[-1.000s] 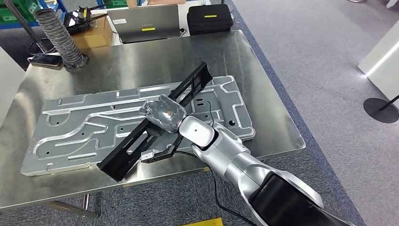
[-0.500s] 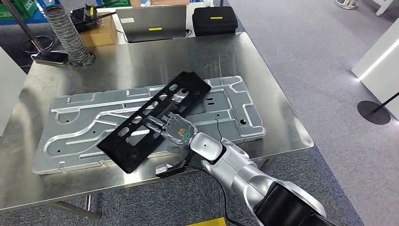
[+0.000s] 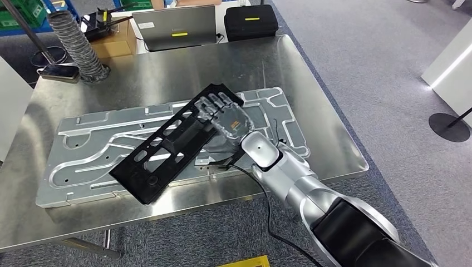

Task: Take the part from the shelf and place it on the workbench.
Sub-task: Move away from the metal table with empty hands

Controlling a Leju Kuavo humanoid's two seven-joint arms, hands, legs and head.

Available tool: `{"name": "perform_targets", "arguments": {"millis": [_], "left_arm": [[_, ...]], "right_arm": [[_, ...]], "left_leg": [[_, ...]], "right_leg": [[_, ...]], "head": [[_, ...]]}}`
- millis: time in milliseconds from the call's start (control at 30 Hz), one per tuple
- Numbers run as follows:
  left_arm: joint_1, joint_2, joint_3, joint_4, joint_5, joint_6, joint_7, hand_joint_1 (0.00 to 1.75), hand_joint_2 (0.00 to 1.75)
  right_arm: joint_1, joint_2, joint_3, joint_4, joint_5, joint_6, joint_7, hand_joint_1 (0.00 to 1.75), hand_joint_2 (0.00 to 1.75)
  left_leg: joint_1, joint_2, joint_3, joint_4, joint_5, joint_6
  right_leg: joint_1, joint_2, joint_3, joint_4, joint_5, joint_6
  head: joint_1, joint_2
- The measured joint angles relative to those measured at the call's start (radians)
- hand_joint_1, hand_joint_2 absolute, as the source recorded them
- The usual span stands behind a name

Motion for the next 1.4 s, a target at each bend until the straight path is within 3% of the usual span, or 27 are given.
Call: {"name": "perform_targets", "arguments": {"millis": [100,167,300,333,400,433,467,500,533,567,633,700,800,867,933,967,1000,1033,1100,1167,1267,1300,1333,1400], "left_arm": [[0.001,-0.001,0.0,0.0,0.008,-0.002,-0.003,0.0,0.0],[0.002,-0.003,0.001,0.001,0.014,-0.006,-0.008,0.0,0.0],[0.009,-0.004,0.008,0.001,0.031,-0.017,-0.021,0.0,0.0],[0.01,-0.004,0.009,0.001,0.035,-0.02,-0.025,0.0,0.0],[0.011,-0.004,0.015,0.001,0.051,-0.026,-0.032,0.0,0.0],[0.012,-0.004,0.02,0.001,0.059,-0.027,-0.034,0.0,0.0],[0.014,-0.004,0.026,0.001,0.067,-0.029,-0.036,0.0,0.0],[0.016,-0.004,0.032,0.001,0.073,-0.029,-0.036,0.0,0.0],[0.019,-0.004,0.037,0.001,0.077,-0.03,-0.035,0.0,0.0],[0.021,-0.006,0.04,0.001,0.08,-0.03,-0.035,0.0,0.0],[0.023,-0.011,0.047,0.001,0.083,-0.031,-0.032,0.0,0.0],[0.024,-0.016,0.056,0.001,0.087,-0.033,-0.027,0.0,0.0],[0.028,-0.019,0.062,0.001,0.089,-0.033,-0.015,0.0,0.0],[0.03,-0.02,0.064,0.001,0.086,-0.033,-0.011,0.0,0.0],[0.031,-0.019,0.065,0.001,0.082,-0.032,-0.009,0.0,0.0],[0.031,-0.018,0.065,0.001,0.081,-0.032,-0.008,0.0,0.0],[0.031,-0.017,0.066,0.001,0.081,-0.031,-0.008,0.0,0.0],[0.031,-0.017,0.066,0.001,0.081,-0.031,-0.007,0.0,0.0],[0.027,-0.015,0.066,0.001,0.08,-0.031,-0.006,0.0,0.0],[0.021,-0.014,0.066,0.001,0.079,-0.031,-0.005,0.0,0.0],[0.02,-0.013,0.067,0.001,0.078,-0.033,-0.009,0.0,0.0],[0.019,-0.012,0.067,0.001,0.078,-0.034,-0.012,0.0,0.0],[0.019,-0.012,0.067,0.001,0.078,-0.034,-0.015,0.0,0.0],[0.018,-0.011,0.067,0.001,0.078,-0.035,-0.02,0.0,0.0]], "right_arm": [[-0.004,-0.024,-0.087,-0.048,-0.043,-0.124,0.004,0.0,0.0],[0.013,-0.043,-0.157,-0.131,-0.049,-0.165,-0.019,0.0,0.0],[0.108,-0.085,-0.346,-0.414,-0.055,-0.175,-0.131,0.0,0.0],[0.135,-0.093,-0.402,-0.495,-0.071,-0.176,-0.171,0.0,0.0],[0.204,-0.107,-0.525,-0.668,-0.122,-0.176,-0.266,0.0,0.0],[0.244,-0.112,-0.586,-0.749,-0.151,-0.176,-0.31,0.0,0.0],[0.286,-0.118,-0.651,-0.826,-0.18,-0.176,-0.35,0.0,0.0],[0.328,-0.126,-0.715,-0.893,-0.211,-0.175,-0.384,0.0,0.0],[0.369,-0.135,-0.781,-0.955,-0.247,-0.175,-0.416,0.0,0.0],[0.408,-0.145,-0.844,-1.01,-0.29,-0.175,-0.449,0.0,0.0],[0.484,-0.162,-0.961,-1.093,-0.381,-0.175,-0.519,0.0,0.0],[0.57,-0.176,-1.081,-1.14,-0.465,-0.174,-0.574,0.0,0.0],[0.719,-0.186,-1.258,-1.152,-0.548,-0.174,-0.594,0.0,0.0],[0.801,-0.186,-1.352,-1.133,-0.584,-0.173,-0.584,0.0,0.0],[0.865,-0.182,-1.43,-1.088,-0.617,-0.173,-0.592,0.0,0.0],[0.891,-0.179,-1.463,-1.059,-0.63,-0.173,-0.604,0.0,0.0],[0.912,-0.175,-1.493,-1.032,-0.638,-0.173,-0.617,0.0,0.0],[0.928,-0.171,-1.518,-1.009,-0.643,-0.173,-0.629,0.0,0.0],[0.945,-0.166,-1.558,-0.977,-0.638,-0.17,-0.638,0.0,0.0],[0.954,-0.164,-1.588,-0.949,-0.617,-0.158,-0.619,0.0,0.0],[0.958,-0.16,-1.628,-0.867,-0.593,-0.128,-0.605,0.0,0.0],[0.959,-0.159,-1.644,-0.821,-0.593,-0.121,-0.612,0.0,0.0],[0.959,-0.157,-1.661,-0.769,-0.596,-0.117,-0.623,0.0,0.0],[0.956,-0.155,-1.692,-0.663,-0.607,-0.11,-0.641,0.0,0.0]], "left_leg": [[0.012,0.004,0.084,-0.174,0.084,-0.012],[0.013,0.005,0.11,-0.231,0.088,-0.001],[0.01,-0.004,0.109,-0.234,0.08,0.034],[0.01,-0.005,0.11,-0.235,0.08,0.041],[0.008,-0.011,0.112,-0.236,0.077,0.05],[0.005,-0.014,0.114,-0.235,0.075,0.053],[0.003,-0.018,0.117,-0.235,0.073,0.056],[0.0,-0.022,0.121,-0.235,0.07,0.059],[-0.004,-0.025,0.125,-0.235,0.068,0.06],[-0.007,-0.028,0.13,-0.236,0.066,0.062],[-0.012,-0.031,0.134,-0.236,0.064,0.061],[-0.012,-0.031,0.135,-0.239,0.063,0.055],[-0.012,-0.024,0.136,-0.235,0.048,0.042],[-0.012,-0.011,0.117,-0.169,-0.013,0.033],[-0.009,-0.005,0.08,-0.047,-0.092,0.024],[-0.008,-0.004,0.071,-0.002,-0.113,0.02],[-0.008,-0.003,0.078,0.009,-0.116,0.017],[-0.008,-0.003,0.105,-0.021,-0.101,0.015],[-0.007,-0.003,0.196,-0.162,-0.055,0.016],[-0.01,-0.006,0.253,-0.261,-0.029,0.029],[-0.013,-0.006,0.252,-0.274,-0.012,0.051],[-0.012,-0.004,0.246,-0.276,-0.002,0.058],[-0.01,-0.002,0.238,-0.278,0.009,0.065],[-0.01,0.001,0.215,-0.278,0.029,0.073]], "right_leg": [[-0.005,0.001,-0.004,0.024,-0.018,0.018],[0.0,0.002,-0.011,0.036,-0.026,0.029],[-0.002,-0.002,-0.019,0.057,-0.048,0.046],[-0.004,-0.001,-0.036,0.094,-0.07,0.05],[-0.006,0.002,-0.099,0.222,-0.132,0.055],[-0.006,0.003,-0.133,0.286,-0.154,0.056],[-0.005,0.003,-0.157,0.324,-0.157,0.055],[-0.004,0.004,-0.162,0.324,-0.14,0.051],[-0.001,0.005,-0.149,0.282,-0.104,0.044],[0.005,0.005,-0.123,0.212,-0.06,0.032],[0.019,0.003,-0.073,0.085,-0.001,0.008],[0.027,0.0,-0.058,0.043,0.01,-0.001],[0.02,-0.006,-0.048,0.018,0.023,0.001],[0.011,-0.011,-0.045,0.003,0.032,0.001],[0.009,-0.011,-0.051,0.002,0.038,0.0],[0.007,-0.012,-0.056,0.003,0.04,0.002],[0.005,-0.012,-0.061,0.006,0.043,0.004],[0.003,-0.01,-0.068,0.01,0.046,0.007],[-0.001,-0.006,-0.08,0.021,0.052,0.016],[0.0,-0.002,-0.087,0.031,0.059,0.027],[0.0,0.003,-0.089,0.027,0.075,0.046],[-0.002,0.005,-0.093,0.03,0.066,0.052],[-0.004,0.006,-0.102,0.05,0.04,0.057],[-0.008,0.007,-0.135,0.145,-0.056,0.065]], "head": [[0.0,0.0],[0.0,0.0],[0.0,0.0],[0.0,0.0],[0.0,0.0],[0.0,0.0],[0.0,0.0],[0.0,0.0],[0.0,0.0],[0.0,0.0],[0.0,0.0],[0.001,0.0],[0.001,0.0],[0.0,0.0],[0.0,0.0],[0.0,0.0],[0.0,0.0],[0.0,0.0],[0.0,0.0],[0.0,0.0],[0.0,0.0],[0.0,0.0],[0.0,0.0],[0.0,0.0]]}}
